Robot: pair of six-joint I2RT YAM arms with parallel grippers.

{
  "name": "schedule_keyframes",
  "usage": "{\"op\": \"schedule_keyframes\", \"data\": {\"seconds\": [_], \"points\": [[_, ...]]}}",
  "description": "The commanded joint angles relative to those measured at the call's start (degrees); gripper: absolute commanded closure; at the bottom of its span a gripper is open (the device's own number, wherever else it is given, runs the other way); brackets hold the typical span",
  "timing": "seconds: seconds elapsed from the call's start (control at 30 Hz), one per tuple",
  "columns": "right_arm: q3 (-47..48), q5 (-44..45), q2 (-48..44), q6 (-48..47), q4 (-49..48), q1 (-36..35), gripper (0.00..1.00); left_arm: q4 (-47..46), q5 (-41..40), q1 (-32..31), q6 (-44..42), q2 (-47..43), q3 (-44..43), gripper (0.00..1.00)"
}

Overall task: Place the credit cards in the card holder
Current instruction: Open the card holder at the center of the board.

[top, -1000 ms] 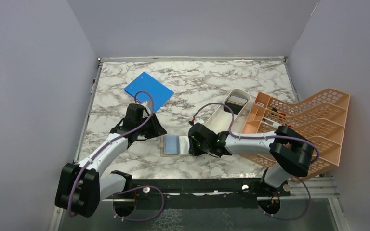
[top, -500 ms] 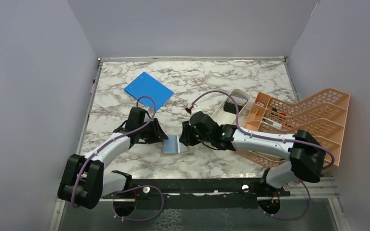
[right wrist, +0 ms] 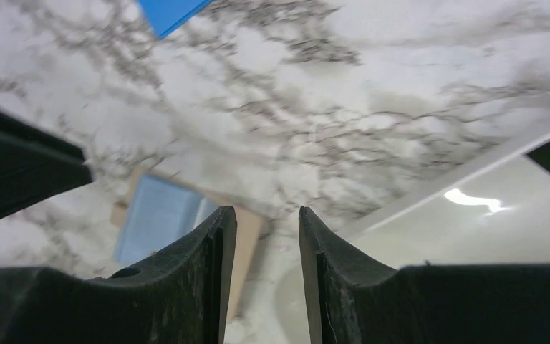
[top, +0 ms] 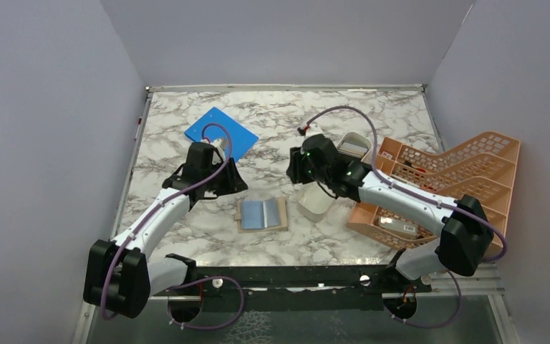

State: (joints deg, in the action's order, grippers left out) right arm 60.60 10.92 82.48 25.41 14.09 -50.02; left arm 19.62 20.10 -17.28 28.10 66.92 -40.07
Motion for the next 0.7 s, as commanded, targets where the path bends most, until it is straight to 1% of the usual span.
{"op": "schedule_keyframes", "data": {"seconds": [0.0, 0.1, 0.17, 0.27, 0.3, 0.4, 0.47, 0.53, 0.67], "points": [[1.9, 3.9, -0.6, -6.1, 4.0, 8.6, 0.57, 1.8, 0.7, -0.1, -5.8, -1.8, -2.2, 0.6], [3.1, 5.2, 1.7, -8.8, 4.8, 13.2, 0.56, 0.5, 1.8, -0.1, -6.5, -1.6, -1.6, 0.6], [4.8, 7.9, 4.1, -10.8, 5.9, 15.7, 0.56, 0.3, 2.9, -0.1, -6.9, -0.9, -1.4, 0.6], [6.5, 13.2, 7.4, -16.3, 6.4, 18.6, 0.57, 1.0, 3.6, -0.1, -7.7, -0.5, -1.2, 0.6], [6.8, 13.6, 8.3, -18.8, 6.1, 19.6, 0.58, 1.2, 3.6, -0.1, -7.8, -0.7, -1.0, 0.6], [6.5, 9.6, 9.3, -26.8, 3.8, 22.4, 0.59, 1.2, 3.9, -0.1, -8.2, -1.6, -0.5, 0.6], [5.6, 9.0, 8.9, -33.2, 2.5, 23.5, 0.6, 1.3, 4.0, -0.1, -8.5, -1.6, -0.6, 0.6], [3.2, 8.9, 7.2, -38.3, -1.3, 24.4, 0.59, 1.4, 4.4, -0.1, -8.7, -1.3, -0.6, 0.6], [-1.1, 0.4, 3.3, -46.5, -6.6, 25.9, 0.48, 1.4, 5.2, -0.1, -8.6, -0.5, -0.7, 0.59]]}}
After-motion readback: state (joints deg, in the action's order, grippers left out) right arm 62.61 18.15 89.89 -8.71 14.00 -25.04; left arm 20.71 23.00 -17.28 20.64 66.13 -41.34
